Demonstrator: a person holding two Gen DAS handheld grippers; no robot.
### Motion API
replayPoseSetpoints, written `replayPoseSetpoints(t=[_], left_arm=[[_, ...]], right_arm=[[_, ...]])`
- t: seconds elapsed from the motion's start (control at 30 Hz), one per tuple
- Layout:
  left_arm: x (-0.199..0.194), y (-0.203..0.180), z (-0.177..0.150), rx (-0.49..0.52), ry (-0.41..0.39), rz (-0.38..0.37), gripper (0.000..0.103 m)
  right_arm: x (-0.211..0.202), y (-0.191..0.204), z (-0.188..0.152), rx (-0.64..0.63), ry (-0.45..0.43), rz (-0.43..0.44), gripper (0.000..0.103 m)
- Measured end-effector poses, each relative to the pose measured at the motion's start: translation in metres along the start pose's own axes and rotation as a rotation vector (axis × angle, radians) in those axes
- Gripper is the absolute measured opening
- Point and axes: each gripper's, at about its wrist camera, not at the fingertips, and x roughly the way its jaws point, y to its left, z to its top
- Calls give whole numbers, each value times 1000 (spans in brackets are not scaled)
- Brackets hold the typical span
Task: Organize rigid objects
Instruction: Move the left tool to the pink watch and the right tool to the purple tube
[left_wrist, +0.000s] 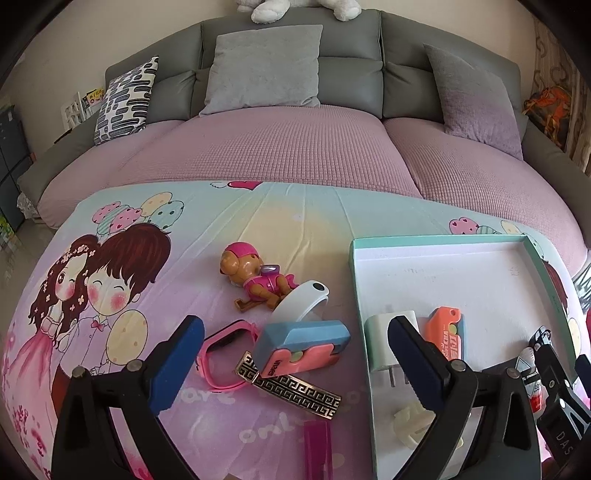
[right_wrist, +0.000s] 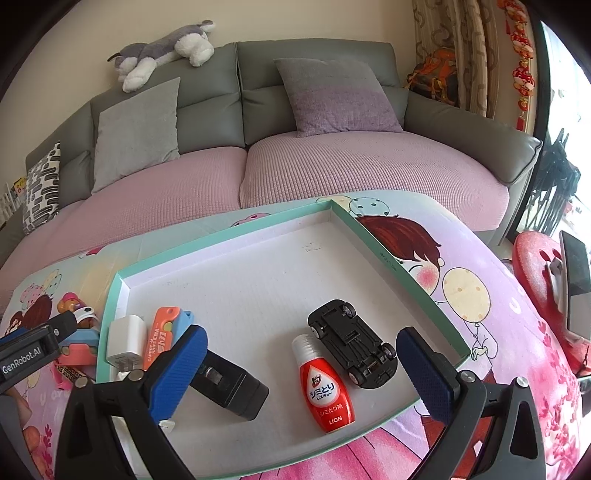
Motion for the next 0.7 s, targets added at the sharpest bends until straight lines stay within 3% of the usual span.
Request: replayPoseSetpoints(t=[0.43, 0.7], left_arm=[[-22, 34, 6, -74, -47, 7, 100], [-25, 76, -4, -152, -28, 51, 100]], right_arm=[[-26, 11, 9, -24, -63, 14, 103], [-27, 48, 4, -74, -42, 159, 103]])
